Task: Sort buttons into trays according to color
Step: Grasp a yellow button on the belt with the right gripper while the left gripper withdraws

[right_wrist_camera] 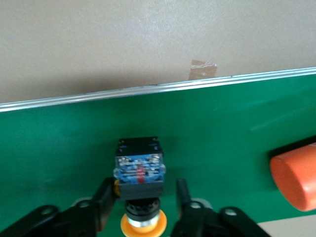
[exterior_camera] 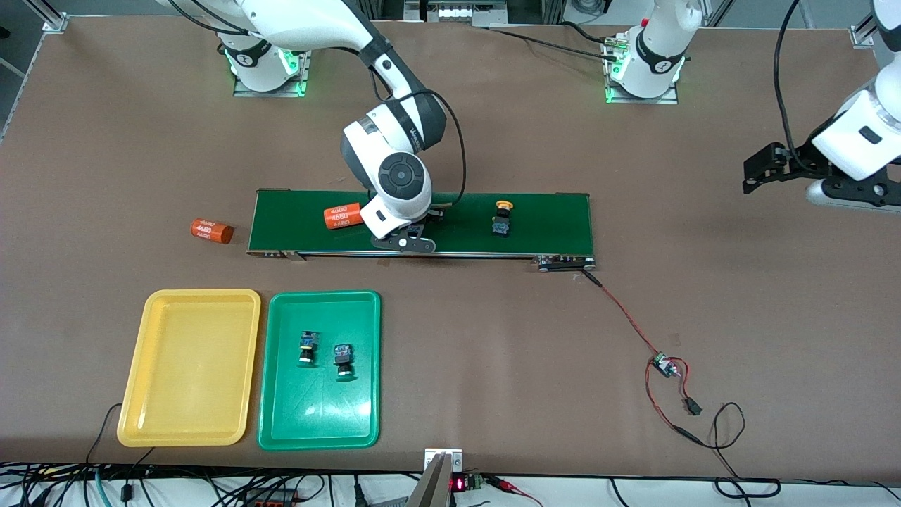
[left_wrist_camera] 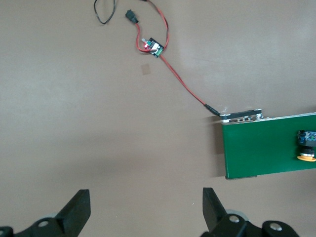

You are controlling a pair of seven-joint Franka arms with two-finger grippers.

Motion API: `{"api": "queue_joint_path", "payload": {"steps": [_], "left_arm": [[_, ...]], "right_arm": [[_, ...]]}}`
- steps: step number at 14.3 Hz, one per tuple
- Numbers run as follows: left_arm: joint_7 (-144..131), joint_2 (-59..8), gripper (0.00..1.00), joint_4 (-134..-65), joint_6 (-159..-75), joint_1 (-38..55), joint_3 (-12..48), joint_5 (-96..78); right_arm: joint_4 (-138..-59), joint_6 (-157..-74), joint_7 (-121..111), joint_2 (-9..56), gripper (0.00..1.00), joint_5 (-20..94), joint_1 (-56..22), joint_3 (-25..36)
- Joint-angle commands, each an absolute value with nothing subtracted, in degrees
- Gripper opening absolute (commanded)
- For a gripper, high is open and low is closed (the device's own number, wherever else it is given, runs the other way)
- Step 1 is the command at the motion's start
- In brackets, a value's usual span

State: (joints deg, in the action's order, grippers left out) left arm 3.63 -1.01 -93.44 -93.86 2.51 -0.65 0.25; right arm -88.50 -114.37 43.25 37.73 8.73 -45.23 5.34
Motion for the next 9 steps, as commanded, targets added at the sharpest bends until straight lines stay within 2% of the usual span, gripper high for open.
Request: {"api": "queue_joint_path", "payload": {"steps": [1, 3, 6, 9], "left_arm": [[4.2, -2.1, 1.0, -91.1, -92.1, 1.8, -0.7, 0.2], [4.1, -2.2, 1.0, -91.1, -92.1, 1.7, -0.9, 0.3], [2.6, -2.2, 1.0, -91.1, -91.9, 1.6, -1.0, 0.4], [2.6, -2.2, 1.0, -91.1, -91.9, 1.8, -0.4, 0.7]], "right_arm": [[-88.5, -115.2, 43.2, 38.2, 0.36, 8.9, -45.9, 5.6], [-87.7, -115.2, 42.8, 37.9, 0.18, 9.0, -45.3, 5.7], [-82.7, -112.4, 42.5, 36.6, 0.0, 8.4, -44.4, 8.8], [-76.3, -111.7, 42.1, 37.8, 0.0, 8.4, -41.3, 15.1]]}}
